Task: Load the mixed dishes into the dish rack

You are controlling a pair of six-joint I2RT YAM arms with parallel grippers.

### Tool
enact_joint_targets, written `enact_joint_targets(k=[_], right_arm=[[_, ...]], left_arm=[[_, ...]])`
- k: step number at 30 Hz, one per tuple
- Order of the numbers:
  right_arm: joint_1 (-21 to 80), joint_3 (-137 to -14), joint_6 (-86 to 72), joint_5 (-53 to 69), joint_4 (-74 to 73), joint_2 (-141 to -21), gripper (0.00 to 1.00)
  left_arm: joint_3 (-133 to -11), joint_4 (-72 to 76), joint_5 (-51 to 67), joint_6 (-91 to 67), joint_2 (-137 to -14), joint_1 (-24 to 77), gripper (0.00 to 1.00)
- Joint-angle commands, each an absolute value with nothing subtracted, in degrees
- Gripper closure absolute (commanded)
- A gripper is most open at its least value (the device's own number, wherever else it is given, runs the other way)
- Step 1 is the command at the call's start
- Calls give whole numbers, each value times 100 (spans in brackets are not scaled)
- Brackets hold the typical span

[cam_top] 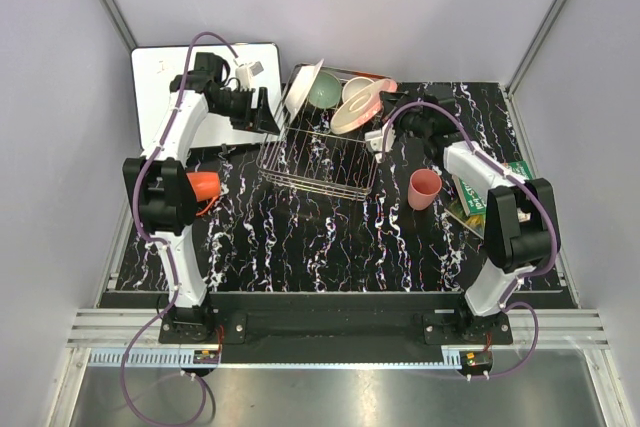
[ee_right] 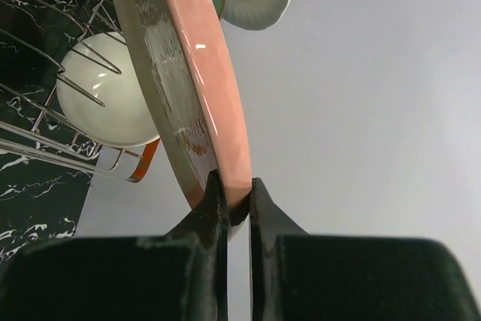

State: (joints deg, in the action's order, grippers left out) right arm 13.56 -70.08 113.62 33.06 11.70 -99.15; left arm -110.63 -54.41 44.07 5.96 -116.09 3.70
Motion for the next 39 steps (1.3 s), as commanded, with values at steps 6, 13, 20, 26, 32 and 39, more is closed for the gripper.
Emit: enact_joint_targets(k=[6,13,20,26,32,39], right_arm=[[1573,-6926,13508,3893,1311,-9247,100],[1573,-6978,14000,3850,800,-9184,100],[1494,-7445,13896,3937,658,-9421,100],[1441,-7365,13579,4069,1169,-9685,100],[1433,-7409,13421,4078,1239,-9677,100],[1354,-7295,13421,4113,1187,-9580,100]], left_arm=[[-11074,-5370,4623,712,-11698,334,29],[-11145,-5361,4387,659,-12076,378,31],[-11145,-5361,4148,747,-12331,510,33],[-11162,-5353,4201,800,-12463,580,34],[-10908,-5440,3719,1318,-12445,782,45],[-10565,-5914,3156,2037,-12305,870,56]])
